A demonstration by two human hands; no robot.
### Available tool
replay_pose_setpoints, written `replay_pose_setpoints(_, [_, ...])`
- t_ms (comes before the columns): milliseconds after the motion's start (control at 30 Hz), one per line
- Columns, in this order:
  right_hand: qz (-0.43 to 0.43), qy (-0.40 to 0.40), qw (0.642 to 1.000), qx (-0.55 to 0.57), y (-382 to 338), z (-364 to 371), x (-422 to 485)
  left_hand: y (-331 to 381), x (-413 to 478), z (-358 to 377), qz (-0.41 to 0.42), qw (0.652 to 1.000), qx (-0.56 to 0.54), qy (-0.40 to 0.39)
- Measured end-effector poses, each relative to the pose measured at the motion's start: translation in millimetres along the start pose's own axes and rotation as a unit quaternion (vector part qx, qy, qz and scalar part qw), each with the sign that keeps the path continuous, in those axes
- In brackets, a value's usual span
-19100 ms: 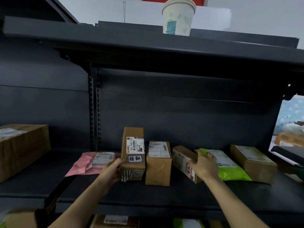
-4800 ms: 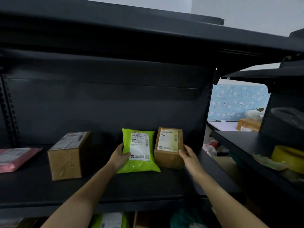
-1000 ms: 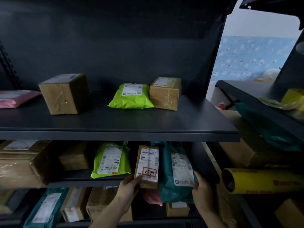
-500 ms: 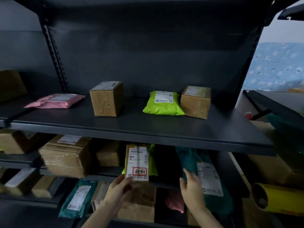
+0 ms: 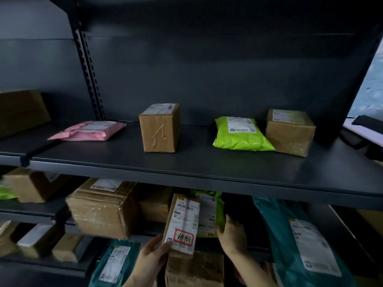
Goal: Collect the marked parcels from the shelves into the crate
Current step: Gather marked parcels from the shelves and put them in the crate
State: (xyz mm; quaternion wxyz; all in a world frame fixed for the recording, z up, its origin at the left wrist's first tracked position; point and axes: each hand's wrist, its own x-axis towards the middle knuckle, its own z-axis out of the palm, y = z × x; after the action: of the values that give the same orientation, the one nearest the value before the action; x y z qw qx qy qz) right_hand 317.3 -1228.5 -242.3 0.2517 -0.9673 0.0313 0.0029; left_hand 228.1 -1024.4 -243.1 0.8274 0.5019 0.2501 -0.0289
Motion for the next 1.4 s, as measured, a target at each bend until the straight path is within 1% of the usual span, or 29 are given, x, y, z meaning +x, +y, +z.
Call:
replay_pose_setpoints(67, [0.01,-0.007,1.0,0.009,-7,4,4,-1,2,-1,-0.009,1.0,-0.007,-0.008])
replay_pose_setpoints(167, [0.022,-0.014,0.996,0.089,-11,6,3,-3,4,-1,-0.014,1.0,-0.012,-0.003])
replay_pose_setpoints(267, [0.027,-0.012,0.995,0.094,2,-1,-6,-7,0,2,-0.001,1.0,-0.022,-0.004])
replay_pose_setpoints(400, [0.03,-0.005,0.995,0.099,37,-19,-29,-11,-14,13,-0.001,0.999,-0.037,-0.017])
replay_pose_setpoints(567, [-0.004,0.031,0.997,0.076,70,-39,-51,-21,-28,32,0.011,1.0,0.002,-0.024])
replay_pose_setpoints(733, [-0.018,0.036,0.998,0.054,79,-53,-50,-26,-35,39,0.007,1.0,0.004,-0.027])
replay_pose_setpoints(1067, [-0.041,0.018,0.999,0.013,80,-56,-36,-19,-46,40,0.025,0.999,-0.012,-0.015])
replay_pose_setpoints(1167, [-0.036,0.015,0.999,-0.001,77,-54,-33,-16,-51,34,0.027,0.999,-0.02,-0.012])
replay_pose_setpoints(1233, [-0.041,0.025,0.999,-0.016,75,-55,-36,-15,-56,31,0.021,0.999,-0.024,-0.007])
replay_pose_setpoints(1400, [-0.088,0.062,0.993,-0.051,60,-62,-44,-5,-71,25,0.021,0.999,-0.027,-0.016])
